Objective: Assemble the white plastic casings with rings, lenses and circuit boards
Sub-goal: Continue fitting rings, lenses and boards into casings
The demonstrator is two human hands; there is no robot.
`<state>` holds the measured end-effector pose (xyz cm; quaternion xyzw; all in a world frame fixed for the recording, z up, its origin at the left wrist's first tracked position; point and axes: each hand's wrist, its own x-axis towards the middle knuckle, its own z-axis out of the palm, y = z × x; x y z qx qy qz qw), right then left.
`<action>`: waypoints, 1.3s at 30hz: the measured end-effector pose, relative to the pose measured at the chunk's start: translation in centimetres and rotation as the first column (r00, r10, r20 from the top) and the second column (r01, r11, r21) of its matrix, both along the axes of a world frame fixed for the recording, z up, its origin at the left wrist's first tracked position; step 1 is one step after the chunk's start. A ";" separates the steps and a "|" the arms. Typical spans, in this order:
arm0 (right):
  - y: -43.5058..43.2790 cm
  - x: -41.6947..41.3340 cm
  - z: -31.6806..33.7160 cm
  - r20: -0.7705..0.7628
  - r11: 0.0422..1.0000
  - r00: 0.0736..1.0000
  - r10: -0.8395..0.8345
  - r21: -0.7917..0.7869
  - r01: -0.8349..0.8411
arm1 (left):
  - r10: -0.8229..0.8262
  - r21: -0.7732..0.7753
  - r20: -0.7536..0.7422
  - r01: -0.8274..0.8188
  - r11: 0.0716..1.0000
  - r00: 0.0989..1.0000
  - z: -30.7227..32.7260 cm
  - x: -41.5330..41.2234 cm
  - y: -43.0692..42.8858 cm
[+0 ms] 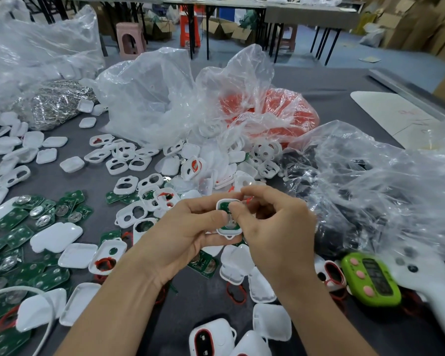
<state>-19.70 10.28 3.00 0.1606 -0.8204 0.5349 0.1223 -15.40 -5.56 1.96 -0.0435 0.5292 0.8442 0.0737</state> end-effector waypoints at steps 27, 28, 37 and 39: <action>4.4 -2.1 2.5 0.241 0.738 0.968 0.068 0.641 -0.212 | 0.401 0.052 0.101 -0.407 0.912 0.911 1.0 -0.1 -1.6; 4.5 -2.2 2.4 0.240 0.765 0.968 0.071 0.610 -0.207 | 0.399 0.049 0.100 -0.405 0.913 0.912 1.0 -0.1 -1.5; 5.9 -2.8 2.1 0.182 0.969 0.981 -0.061 0.247 0.014 | 0.378 0.002 0.092 -0.379 0.925 0.921 0.7 -0.2 -1.0; 5.1 -2.1 2.1 0.053 0.944 0.987 -0.155 0.304 0.132 | 0.383 -0.006 0.093 -0.384 0.923 0.919 0.8 -0.2 -0.9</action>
